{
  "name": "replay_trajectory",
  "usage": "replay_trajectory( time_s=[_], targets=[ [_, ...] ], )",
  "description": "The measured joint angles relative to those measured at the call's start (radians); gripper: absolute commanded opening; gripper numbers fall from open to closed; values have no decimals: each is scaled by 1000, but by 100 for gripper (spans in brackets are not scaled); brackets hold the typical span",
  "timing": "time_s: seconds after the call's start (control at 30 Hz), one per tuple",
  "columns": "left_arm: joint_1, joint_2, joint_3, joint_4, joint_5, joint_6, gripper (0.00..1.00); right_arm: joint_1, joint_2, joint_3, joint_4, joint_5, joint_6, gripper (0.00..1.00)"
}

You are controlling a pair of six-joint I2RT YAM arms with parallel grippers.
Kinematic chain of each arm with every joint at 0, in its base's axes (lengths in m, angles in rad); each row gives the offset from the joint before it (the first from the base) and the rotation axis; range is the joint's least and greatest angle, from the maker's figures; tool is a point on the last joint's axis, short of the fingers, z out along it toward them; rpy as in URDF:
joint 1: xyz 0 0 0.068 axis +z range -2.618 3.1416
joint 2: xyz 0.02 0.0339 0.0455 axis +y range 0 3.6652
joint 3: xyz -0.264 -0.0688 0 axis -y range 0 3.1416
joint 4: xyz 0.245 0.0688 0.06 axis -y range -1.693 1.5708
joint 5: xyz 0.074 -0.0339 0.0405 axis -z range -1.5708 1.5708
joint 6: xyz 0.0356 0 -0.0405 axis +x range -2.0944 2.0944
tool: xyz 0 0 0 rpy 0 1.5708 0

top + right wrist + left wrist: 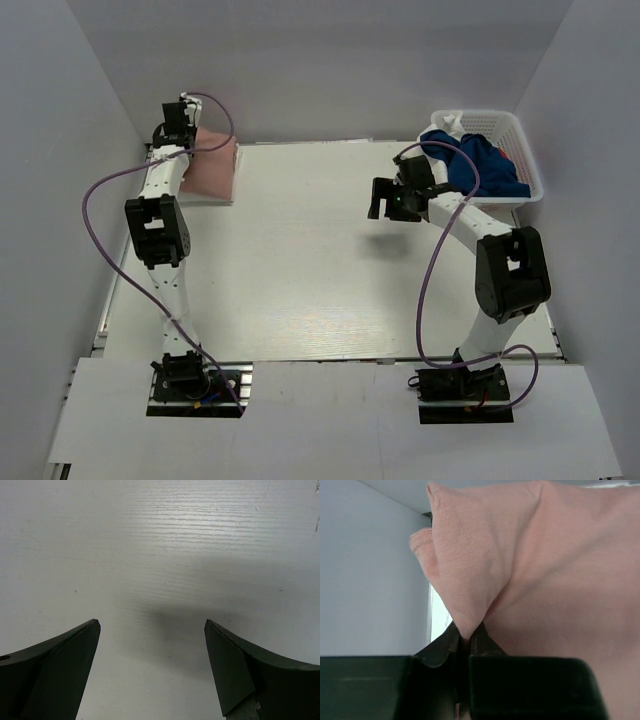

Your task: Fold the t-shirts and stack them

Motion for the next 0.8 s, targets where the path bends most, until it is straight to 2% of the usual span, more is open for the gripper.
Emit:
replay_trajectory(
  time_s=[0.1, 0.13, 0.53, 0.63, 0.7, 0.8],
  targets=[
    [15, 21, 17, 22, -3, -8, 94, 0, 8, 8, -1, 0, 4, 91],
    [19, 29, 23, 27, -6, -16, 100, 0, 13, 13, -3, 0, 5, 91],
    [45, 11, 25, 34, -29, -143, 100, 1, 8, 5, 8, -4, 26, 91],
    [38, -74, -41, -8, 2, -211, 100, 2, -54, -51, 28, -6, 32, 91],
    [31, -155, -86, -50, 73, -281, 100, 2, -118, -98, 44, -12, 39, 91],
    [-6, -375, -298, -39, 160, -393, 100, -1, -227, -162, 72, -27, 59, 91]
  ],
)
